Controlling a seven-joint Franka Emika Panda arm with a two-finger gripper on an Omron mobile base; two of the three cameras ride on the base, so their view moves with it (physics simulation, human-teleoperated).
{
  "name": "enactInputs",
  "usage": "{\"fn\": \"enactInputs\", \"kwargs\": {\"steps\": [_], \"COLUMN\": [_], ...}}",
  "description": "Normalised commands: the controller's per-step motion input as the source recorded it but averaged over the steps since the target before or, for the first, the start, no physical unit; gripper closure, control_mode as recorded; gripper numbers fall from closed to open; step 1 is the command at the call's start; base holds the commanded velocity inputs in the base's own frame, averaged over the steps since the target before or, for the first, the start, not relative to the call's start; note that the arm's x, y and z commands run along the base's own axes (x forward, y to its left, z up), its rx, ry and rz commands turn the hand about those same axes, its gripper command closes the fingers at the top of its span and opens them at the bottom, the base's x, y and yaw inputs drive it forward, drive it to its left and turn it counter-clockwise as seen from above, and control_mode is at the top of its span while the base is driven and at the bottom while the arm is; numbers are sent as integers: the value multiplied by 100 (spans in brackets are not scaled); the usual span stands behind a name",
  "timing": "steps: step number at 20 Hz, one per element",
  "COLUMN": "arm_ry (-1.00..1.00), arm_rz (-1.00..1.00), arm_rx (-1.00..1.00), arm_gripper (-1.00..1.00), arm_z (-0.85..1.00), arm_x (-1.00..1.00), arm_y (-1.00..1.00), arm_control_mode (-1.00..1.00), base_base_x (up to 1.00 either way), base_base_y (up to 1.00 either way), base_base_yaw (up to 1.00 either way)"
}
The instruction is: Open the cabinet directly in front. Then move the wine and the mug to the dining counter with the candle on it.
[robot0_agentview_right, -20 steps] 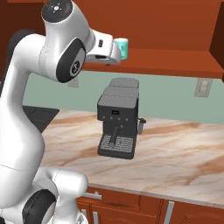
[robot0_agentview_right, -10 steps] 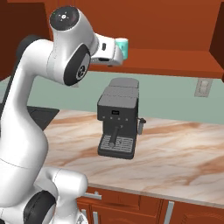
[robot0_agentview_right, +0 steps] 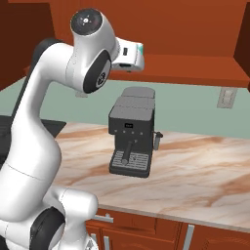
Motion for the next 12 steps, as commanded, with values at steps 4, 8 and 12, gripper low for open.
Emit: {"fn": "enactInputs", "kwargs": {"steps": [4,8,12], "arm_ry": [0,0,0], "arm_rz": [1,1,0], "arm_rx": [0,0,0], "arm_gripper": [-100,-100,-100], "arm_z": [0,0,0], "arm_x": [22,28,34], "arm_y": [-12,0,0], "arm_control_mode": [-100,-100,-100], "base_base_x": [0,0,0], "base_base_y": [0,0,0], "base_base_yaw": [0,0,0]}}
